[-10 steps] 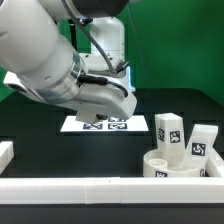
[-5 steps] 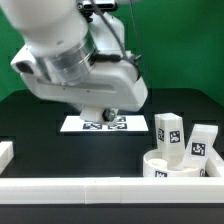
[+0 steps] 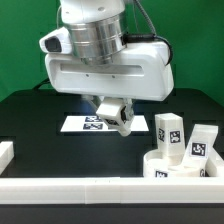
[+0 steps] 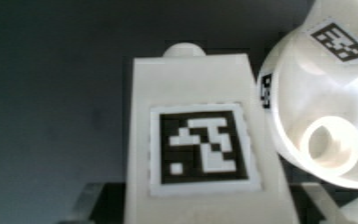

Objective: Assemble stool

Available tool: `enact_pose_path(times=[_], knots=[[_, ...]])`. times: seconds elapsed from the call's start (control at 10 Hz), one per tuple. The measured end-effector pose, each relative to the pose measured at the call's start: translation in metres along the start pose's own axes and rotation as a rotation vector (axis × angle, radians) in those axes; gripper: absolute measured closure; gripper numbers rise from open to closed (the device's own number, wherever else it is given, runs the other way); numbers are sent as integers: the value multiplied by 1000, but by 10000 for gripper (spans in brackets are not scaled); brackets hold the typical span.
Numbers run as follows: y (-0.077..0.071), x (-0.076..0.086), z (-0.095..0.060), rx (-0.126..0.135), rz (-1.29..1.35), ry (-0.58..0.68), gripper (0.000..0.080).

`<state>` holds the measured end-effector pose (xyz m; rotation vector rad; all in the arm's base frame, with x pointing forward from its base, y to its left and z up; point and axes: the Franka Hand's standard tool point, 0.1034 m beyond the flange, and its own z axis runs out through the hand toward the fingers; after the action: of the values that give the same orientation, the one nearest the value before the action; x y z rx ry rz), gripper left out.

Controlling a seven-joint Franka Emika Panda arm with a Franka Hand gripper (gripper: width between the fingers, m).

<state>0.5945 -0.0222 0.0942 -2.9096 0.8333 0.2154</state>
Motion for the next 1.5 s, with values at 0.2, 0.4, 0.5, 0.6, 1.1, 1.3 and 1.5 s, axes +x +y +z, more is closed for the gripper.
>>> enact_pose_path(times=[0.2,0.4,0.5,0.6,1.1,1.3,1.5], knots=[[-15,0,-5,25,-18,116,463],[-36,3,-11,53,-33,239,463],[-38,6,-10,66,-36,324,463],[-41,5,-7,78,-43,402,463],[-58,6,-7,93,-74,465,463],[-58,7,-7,92,-75,466,462],[-60,6,-6,91,-82,465,462]])
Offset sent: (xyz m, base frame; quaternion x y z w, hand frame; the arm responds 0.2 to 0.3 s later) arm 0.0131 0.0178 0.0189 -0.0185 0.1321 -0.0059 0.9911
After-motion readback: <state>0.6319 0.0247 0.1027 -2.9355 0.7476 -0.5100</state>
